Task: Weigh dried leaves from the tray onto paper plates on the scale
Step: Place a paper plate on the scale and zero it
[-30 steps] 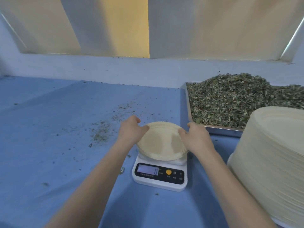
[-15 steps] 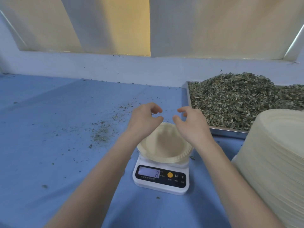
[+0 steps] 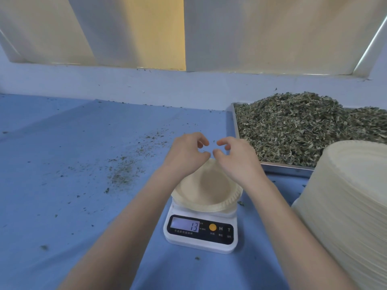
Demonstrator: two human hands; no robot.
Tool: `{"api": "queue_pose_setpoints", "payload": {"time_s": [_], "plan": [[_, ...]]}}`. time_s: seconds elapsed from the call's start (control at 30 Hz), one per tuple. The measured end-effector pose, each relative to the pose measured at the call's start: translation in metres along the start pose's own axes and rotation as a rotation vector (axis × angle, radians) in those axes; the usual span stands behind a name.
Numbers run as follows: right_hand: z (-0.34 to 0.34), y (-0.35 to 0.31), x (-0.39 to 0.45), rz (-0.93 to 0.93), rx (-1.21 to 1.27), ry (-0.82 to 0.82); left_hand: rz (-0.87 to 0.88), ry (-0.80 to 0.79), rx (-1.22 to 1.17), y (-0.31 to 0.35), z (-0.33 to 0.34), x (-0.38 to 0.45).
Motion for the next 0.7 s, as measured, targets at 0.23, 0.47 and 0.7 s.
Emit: {"api": "queue_pose_setpoints", "payload": {"time_s": [0.23, 0.47, 0.7], "plan": [[-0.007, -0.003, -0.015, 0.022, 0.036, -0.092, -0.004, -0.007, -0.02, -0.004, -0.002, -0.004], [-0.012, 0.037, -0.09, 0.12, 0.205, -0.255, -0.049, 0.126, -0.099, -0.008, -0.001, -0.023], [0.004, 0.072, -0.11, 0.195, 0.301, -0.22, -0.111, 0.25, -0.116, -0.008, 0.002, -0.045]]}}
Point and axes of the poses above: each hand's wrist, its own x-axis towards the middle knuckle, its own z-axis out of the palm, y = z × x, the point moved 2 cm from there along x, towards the middle knuckle, and after that the axes turned 11 degrees about x, right-handed, at the moved point
